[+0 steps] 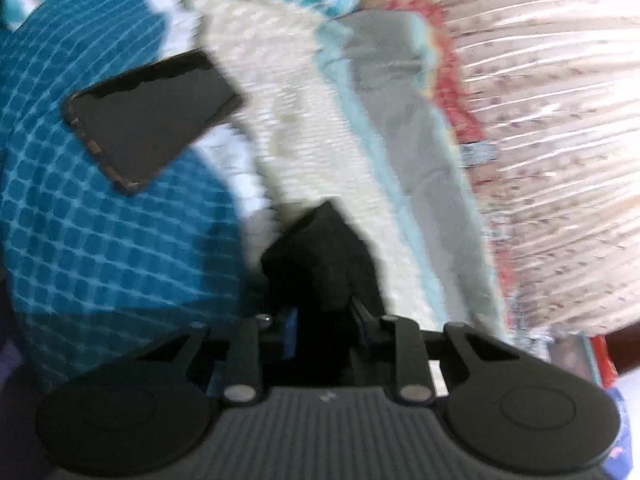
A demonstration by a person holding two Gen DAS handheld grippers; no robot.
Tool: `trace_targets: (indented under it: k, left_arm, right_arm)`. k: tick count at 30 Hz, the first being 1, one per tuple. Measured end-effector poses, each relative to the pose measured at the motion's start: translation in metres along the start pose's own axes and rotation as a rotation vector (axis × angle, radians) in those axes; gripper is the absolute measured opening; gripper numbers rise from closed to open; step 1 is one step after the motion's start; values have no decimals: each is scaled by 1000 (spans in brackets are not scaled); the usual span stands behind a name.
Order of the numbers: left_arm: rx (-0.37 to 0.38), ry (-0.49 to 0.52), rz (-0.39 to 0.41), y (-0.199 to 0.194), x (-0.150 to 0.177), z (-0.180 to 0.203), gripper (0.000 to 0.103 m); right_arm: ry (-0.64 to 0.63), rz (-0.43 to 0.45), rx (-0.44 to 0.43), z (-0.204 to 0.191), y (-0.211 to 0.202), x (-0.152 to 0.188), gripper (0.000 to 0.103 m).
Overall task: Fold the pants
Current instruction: 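Grasp the folded pants end with the left gripper and fold it over again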
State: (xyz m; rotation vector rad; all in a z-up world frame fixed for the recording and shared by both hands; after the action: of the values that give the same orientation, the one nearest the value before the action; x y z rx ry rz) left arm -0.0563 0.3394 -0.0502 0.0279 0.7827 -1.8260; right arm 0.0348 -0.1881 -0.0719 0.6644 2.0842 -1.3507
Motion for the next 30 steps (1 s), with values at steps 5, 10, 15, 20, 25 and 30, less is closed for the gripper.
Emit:
trace_targets:
  k: [5, 10, 15, 20, 25, 30]
  left_arm:
    - [118, 279, -8, -6, 34, 87, 24]
    - [132, 677, -100, 25, 123, 163, 25]
    - [51, 913, -318, 74, 218, 170, 37]
    - [130, 1068, -293, 39, 232, 188, 59]
    - [143, 1078, -208, 5, 208, 186, 62]
    - [47, 787, -153, -9, 150, 140, 62]
  right_arm:
    - [33, -6, -15, -1, 2, -1, 72]
    - [106, -3, -69, 3, 0, -14, 72]
    - [213, -48, -161, 12, 6, -23, 72]
    - [310, -131, -264, 16, 19, -23, 77]
    - [410, -187, -361, 16, 30, -32, 87]
    - [316, -223, -376, -16, 44, -43, 89]
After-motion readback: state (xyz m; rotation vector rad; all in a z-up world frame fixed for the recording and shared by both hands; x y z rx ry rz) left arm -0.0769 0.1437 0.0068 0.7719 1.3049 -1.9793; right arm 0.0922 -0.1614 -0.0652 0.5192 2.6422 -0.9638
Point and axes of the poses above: each gripper's, at about its wrist camera, not at the fingertips, and y roughly the way its jaws point, z to its right, x to its underside, the point moved 4 cm from there along y, roughly the way its jaws point, and after that the axes turned 4 degrees about y, right-handed, at the moved point
